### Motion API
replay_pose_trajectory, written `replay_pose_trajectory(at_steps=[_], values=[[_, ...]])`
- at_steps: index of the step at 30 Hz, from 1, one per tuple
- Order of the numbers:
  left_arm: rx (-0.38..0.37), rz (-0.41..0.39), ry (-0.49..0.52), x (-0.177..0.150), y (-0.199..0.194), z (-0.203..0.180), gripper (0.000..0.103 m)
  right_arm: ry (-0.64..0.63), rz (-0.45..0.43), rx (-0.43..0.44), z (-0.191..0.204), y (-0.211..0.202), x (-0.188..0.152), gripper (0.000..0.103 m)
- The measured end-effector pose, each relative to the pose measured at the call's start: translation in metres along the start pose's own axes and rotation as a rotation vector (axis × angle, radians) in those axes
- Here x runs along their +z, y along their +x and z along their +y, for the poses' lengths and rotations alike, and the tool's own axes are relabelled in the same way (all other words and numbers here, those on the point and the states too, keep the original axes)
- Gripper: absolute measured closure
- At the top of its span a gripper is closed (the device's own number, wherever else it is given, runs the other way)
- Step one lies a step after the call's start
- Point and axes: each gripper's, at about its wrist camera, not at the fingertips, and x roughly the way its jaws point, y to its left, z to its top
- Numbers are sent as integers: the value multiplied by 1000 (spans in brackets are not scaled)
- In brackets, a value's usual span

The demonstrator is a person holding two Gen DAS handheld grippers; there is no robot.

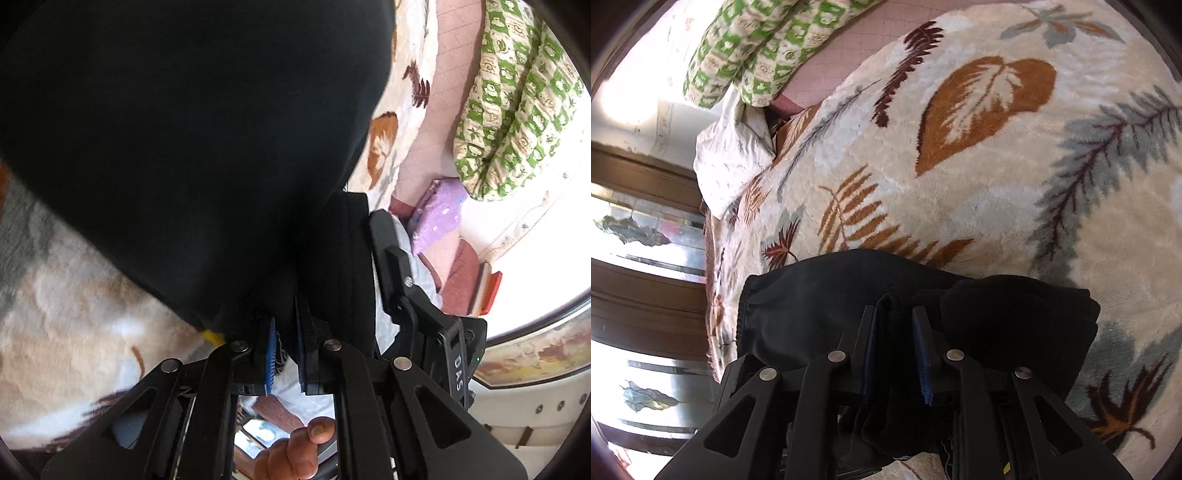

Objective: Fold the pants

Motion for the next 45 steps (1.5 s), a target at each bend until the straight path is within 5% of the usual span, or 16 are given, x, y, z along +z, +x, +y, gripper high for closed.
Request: replay_pose_trajectory(at_steps=[5, 7, 9, 10, 16, 20, 26, 34, 38, 41, 45], values=[[11, 5, 52, -14, -16, -13, 92, -58, -31, -21, 18, -24, -6, 71], [37, -3, 48, -15, -24, -14, 83, -61, -38, -5, 20, -31, -9, 71], [78, -35, 29, -14, -35, -10, 41, -53, -58, -3, 21, -39, -13, 64], [83, -47, 10, -12, -39, -7, 37, -45, -71, -10, 20, -42, -14, 55], [115, -51, 37, -7, -50, -8, 37, 29, -189, 96, 3, -74, -26, 55], [152, -99, 121, -9, -66, -18, 37, 86, -194, 190, -11, -84, -36, 45], [277, -155, 283, -8, -82, -40, 37, 201, -144, 312, -36, -52, -64, 45], [457, -240, 542, -8, -135, -85, 37, 266, -160, 345, -48, -39, -79, 45], [590, -326, 629, 11, -185, -102, 37, 176, -265, 345, -28, -85, -76, 45], [694, -352, 663, 35, -216, -107, 37, 86, -318, 273, -4, -108, -76, 35], [745, -346, 661, 61, -245, -102, 37, -52, -305, 195, 48, -96, -82, 34]])
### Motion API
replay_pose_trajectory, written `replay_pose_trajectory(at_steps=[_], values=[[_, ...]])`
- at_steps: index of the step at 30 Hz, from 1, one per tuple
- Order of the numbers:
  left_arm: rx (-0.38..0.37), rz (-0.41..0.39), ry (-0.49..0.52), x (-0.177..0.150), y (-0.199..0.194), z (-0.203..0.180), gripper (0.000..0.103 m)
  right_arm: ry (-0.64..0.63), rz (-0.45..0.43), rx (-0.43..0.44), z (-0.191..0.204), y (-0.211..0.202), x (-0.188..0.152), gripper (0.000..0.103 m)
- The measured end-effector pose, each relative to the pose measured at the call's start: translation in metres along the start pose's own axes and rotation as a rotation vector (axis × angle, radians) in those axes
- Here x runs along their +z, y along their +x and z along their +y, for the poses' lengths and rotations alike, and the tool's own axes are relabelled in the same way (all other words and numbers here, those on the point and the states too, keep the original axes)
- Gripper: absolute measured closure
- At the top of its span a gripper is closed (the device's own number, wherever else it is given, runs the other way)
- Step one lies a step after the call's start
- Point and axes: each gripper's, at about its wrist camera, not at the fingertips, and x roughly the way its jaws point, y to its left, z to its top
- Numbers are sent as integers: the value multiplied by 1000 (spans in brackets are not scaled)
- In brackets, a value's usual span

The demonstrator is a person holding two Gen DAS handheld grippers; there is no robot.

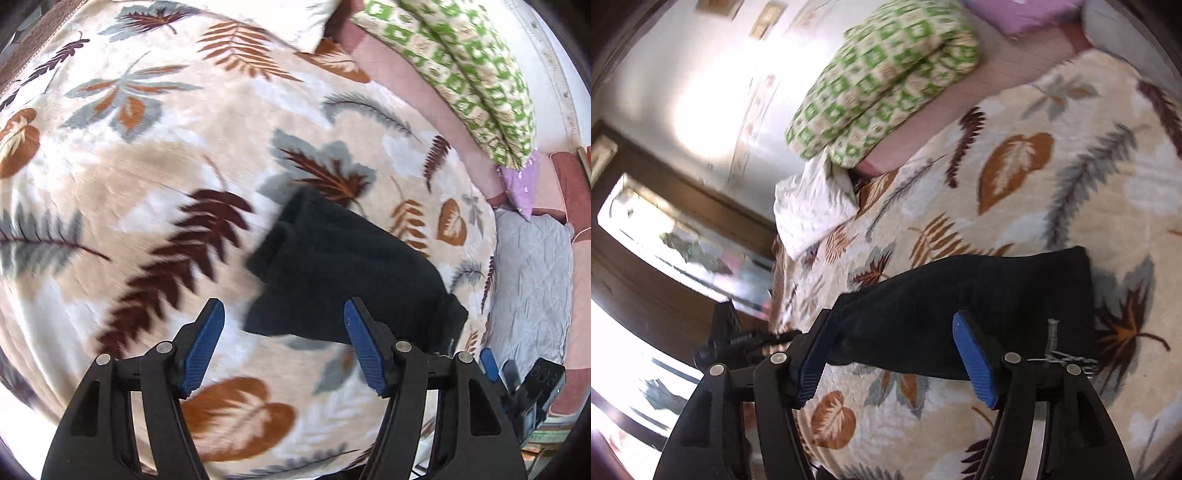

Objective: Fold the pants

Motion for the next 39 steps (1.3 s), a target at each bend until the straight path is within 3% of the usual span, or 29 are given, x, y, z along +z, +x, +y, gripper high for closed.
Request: replay_pose_trajectory(at_steps=[4, 7, 11, 17, 24, 26, 28, 31, 37, 39], values=[[23, 62, 37, 14, 10, 14, 37, -166, 83, -51, 51, 50, -29, 33], [27, 81, 61, 21, 14, 15, 37, -351, 168, -145, 98, 106, -64, 33], [-32, 105, 43, 35, 17, 22, 37, -556, 220, -238, 141, 166, -104, 33], [-68, 123, 44, 54, 24, 33, 37, -805, 218, -393, 178, 228, -139, 31], [-118, 151, 12, 70, 40, 48, 37, -799, 260, -493, 166, 277, -141, 25], [-145, 168, 11, 72, 45, 49, 37, -786, 234, -468, 161, 275, -136, 32], [-159, 182, 24, 73, 51, 46, 37, -742, 204, -440, 152, 267, -128, 59], [-219, 200, 38, 74, 61, 38, 37, -659, 175, -402, 142, 254, -112, 81], [-407, 250, 40, 81, 82, 25, 37, -573, 171, -344, 129, 237, -104, 81], [-414, 261, 58, 83, 87, 17, 37, -571, 173, -336, 129, 238, -105, 81]])
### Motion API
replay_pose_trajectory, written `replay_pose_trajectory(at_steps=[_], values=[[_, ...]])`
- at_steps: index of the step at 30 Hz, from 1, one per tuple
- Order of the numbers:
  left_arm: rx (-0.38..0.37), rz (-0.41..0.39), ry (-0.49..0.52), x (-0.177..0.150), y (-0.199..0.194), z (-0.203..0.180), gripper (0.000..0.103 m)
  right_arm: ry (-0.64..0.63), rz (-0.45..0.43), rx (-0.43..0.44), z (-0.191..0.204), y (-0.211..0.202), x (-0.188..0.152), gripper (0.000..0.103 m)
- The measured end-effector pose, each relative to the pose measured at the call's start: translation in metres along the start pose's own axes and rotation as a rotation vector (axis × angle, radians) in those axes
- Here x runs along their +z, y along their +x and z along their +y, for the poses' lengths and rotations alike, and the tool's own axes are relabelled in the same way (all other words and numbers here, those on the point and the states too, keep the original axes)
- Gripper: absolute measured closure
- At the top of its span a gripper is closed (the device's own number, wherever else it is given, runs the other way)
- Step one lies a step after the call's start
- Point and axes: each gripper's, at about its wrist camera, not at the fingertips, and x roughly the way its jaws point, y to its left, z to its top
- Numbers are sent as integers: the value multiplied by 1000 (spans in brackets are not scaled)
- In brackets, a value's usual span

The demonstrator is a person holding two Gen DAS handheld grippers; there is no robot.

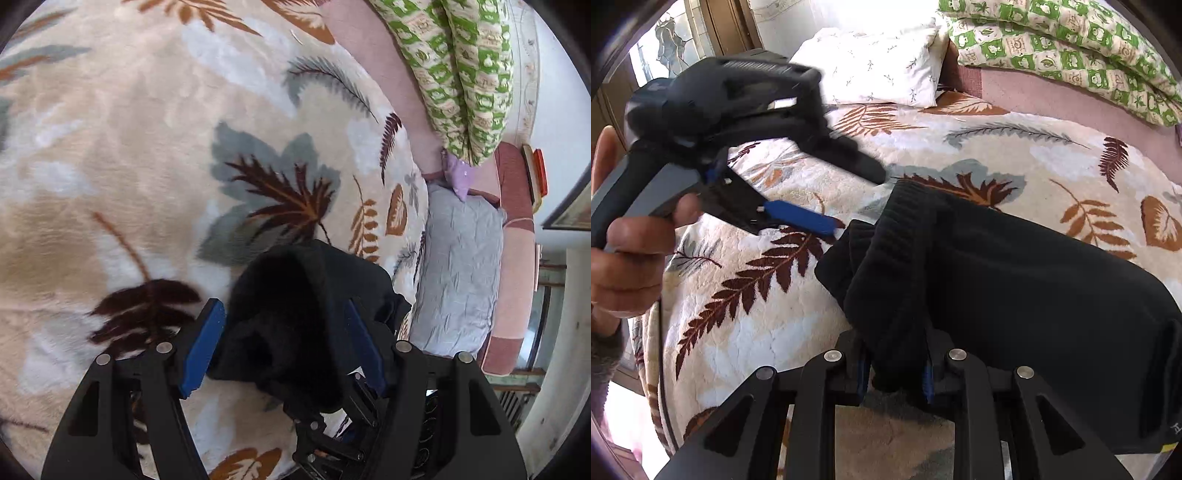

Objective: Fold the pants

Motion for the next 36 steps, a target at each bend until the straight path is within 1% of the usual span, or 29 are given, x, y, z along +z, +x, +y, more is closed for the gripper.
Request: replay_pose_trajectory(at_steps=[3, 4, 8, 9, 10, 11, 12, 13, 15, 17, 18, 19, 21, 24, 27, 31, 36], values=[[95, 4, 14, 7, 12, -6, 37, 22, -2, 21, -3, 4, 3, 81], [108, 14, 25, 9, 14, -7, 37, 28, -1, 26, -4, 4, 2, 80], [145, 14, 81, 13, 13, -12, 36, 38, -6, 45, -6, 2, 1, 79], [140, 21, 83, 13, 16, -11, 34, 37, -7, 47, -5, 1, 1, 79], [127, 29, 86, 12, 20, -11, 25, 36, -9, 48, -5, 0, 1, 79], [108, 30, 98, 10, 22, -13, 19, 37, -12, 51, -5, 0, 1, 79], [81, 36, 108, 8, 26, -16, 17, 40, -14, 53, -5, 0, 1, 79], [27, 75, 107, 5, 32, -19, 17, 45, -17, 57, -6, 0, 1, 79], [-43, 125, 96, -1, 39, -24, 17, 46, -23, 63, -6, -3, -1, 79], [-58, 116, 100, -9, 42, -29, 21, 52, -28, 70, -8, -6, -1, 79], [-62, 109, 104, -12, 41, -31, 30, 64, -34, 76, -10, -9, -1, 79], [-70, 100, 101, -15, 39, -32, 51, 72, -37, 82, -11, -12, -2, 78], [-93, 100, 63, -21, 36, -29, 70, 83, -48, 83, -14, -16, -2, 77], [-116, 68, 19, -28, 31, -26, 77, 117, -54, 100, -20, -20, -3, 76], [-162, 44, -42, -37, 22, -28, 77, 135, -57, 120, -23, -25, -4, 77], [-175, 12, -87, -49, 11, -46, 77, 129, -94, 137, -25, -47, -4, 77], [-122, -32, -60, -62, 10, -91, 77, 162, -153, 171, -42, -80, -4, 77]])
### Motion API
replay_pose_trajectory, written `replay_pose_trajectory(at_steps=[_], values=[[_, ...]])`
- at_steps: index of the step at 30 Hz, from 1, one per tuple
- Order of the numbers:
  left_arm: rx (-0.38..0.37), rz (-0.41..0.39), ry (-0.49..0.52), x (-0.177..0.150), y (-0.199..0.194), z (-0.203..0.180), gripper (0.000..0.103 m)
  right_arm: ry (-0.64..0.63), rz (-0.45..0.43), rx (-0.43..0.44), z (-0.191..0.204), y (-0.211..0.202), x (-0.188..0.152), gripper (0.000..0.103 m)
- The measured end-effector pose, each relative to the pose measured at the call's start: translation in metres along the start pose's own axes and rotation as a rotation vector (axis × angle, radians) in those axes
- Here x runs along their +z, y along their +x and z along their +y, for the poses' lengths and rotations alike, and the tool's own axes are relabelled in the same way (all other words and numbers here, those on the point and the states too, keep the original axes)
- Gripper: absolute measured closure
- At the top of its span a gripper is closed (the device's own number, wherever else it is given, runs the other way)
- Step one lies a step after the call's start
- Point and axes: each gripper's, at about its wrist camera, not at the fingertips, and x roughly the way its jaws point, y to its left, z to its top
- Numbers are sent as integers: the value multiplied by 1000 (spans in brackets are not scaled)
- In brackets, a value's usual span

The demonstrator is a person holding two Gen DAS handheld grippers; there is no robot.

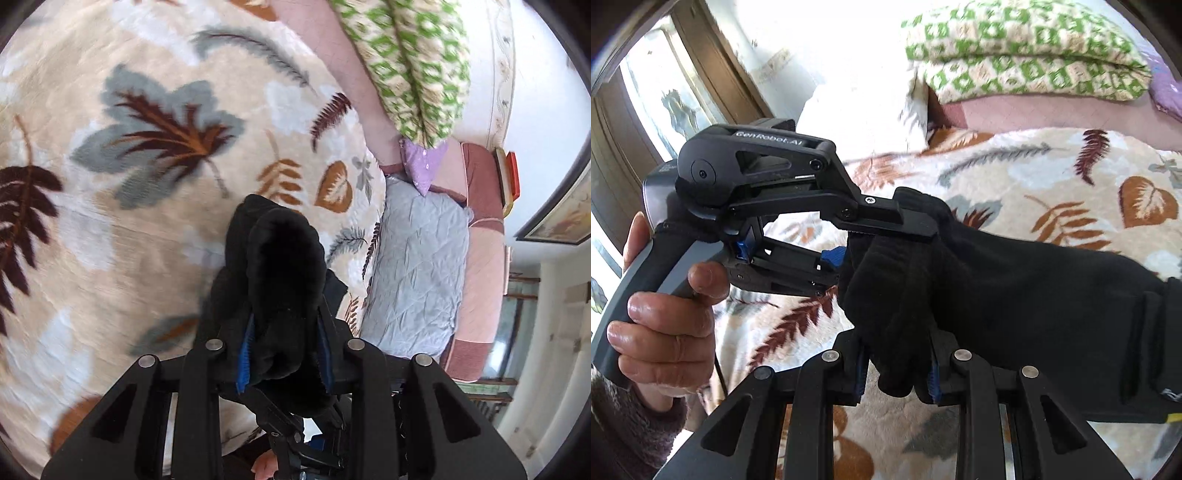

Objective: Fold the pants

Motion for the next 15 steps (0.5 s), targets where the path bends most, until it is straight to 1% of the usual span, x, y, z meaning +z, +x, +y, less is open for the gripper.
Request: replay_pose_trajectory(at_steps=[3, 5, 9, 11, 15], values=[[44, -7, 55, -12, 20, -38, 77, 44, -39, 24, -18, -23, 3, 76], [65, 0, 83, -19, 41, -62, 77, 90, -66, 40, -36, -41, 3, 76], [125, 27, 136, -33, 95, -104, 77, 177, -114, 43, -84, -79, -4, 76], [179, 39, 161, -39, 126, -120, 77, 244, -126, 54, -115, -93, -11, 76], [284, 74, 192, -47, 183, -142, 77, 378, -133, 83, -172, -105, -27, 75]])
